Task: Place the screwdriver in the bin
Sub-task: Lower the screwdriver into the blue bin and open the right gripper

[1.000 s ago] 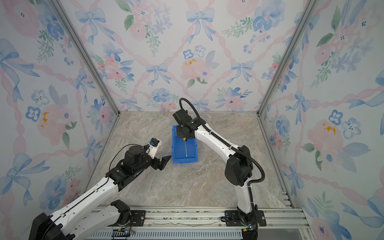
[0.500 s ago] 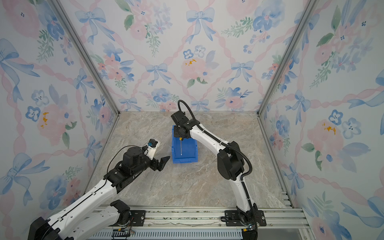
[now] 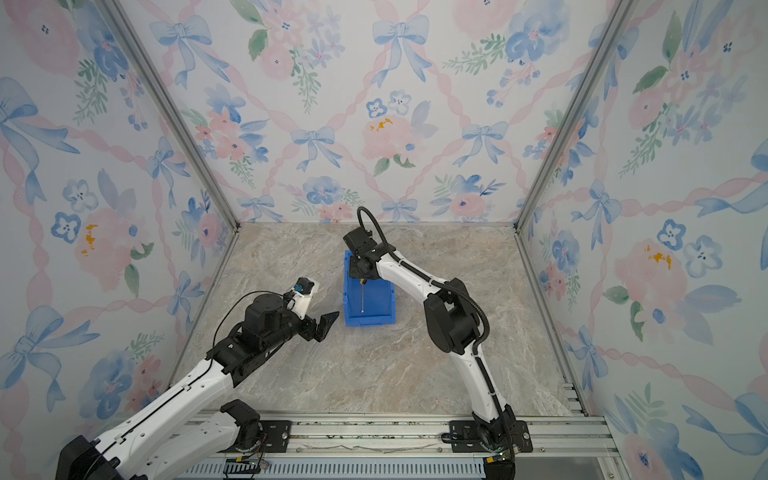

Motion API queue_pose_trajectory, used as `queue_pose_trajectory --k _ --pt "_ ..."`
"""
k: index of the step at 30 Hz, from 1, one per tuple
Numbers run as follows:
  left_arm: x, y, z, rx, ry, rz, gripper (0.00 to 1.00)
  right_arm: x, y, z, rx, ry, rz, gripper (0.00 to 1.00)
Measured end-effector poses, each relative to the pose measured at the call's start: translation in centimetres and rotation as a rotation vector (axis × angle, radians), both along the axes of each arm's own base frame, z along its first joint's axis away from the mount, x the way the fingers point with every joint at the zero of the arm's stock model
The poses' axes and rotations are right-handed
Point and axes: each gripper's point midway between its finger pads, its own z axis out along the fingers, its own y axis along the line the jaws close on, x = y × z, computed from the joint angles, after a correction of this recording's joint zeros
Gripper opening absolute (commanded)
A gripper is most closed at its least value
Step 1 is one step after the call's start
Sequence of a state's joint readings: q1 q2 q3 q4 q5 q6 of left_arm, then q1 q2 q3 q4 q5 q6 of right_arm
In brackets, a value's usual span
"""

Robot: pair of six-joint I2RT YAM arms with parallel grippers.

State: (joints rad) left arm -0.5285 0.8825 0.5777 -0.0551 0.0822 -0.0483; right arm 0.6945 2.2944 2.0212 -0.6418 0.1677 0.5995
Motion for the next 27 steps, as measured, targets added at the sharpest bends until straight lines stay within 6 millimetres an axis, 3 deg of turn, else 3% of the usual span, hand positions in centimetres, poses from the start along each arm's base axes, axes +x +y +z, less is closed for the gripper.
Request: queue_pose_trajectory --k 15,27 --pt "0.0 0.2 -0.3 0.003 0.005 0.006 0.97 -0.1 -0.1 -4.3 -0.037 0.061 -0.019 0.00" --pt "0.0 0.4 -0.4 0.006 0.003 0.013 0.98 0.3 0.0 -4.5 -0.022 0.043 -0.045 0.08"
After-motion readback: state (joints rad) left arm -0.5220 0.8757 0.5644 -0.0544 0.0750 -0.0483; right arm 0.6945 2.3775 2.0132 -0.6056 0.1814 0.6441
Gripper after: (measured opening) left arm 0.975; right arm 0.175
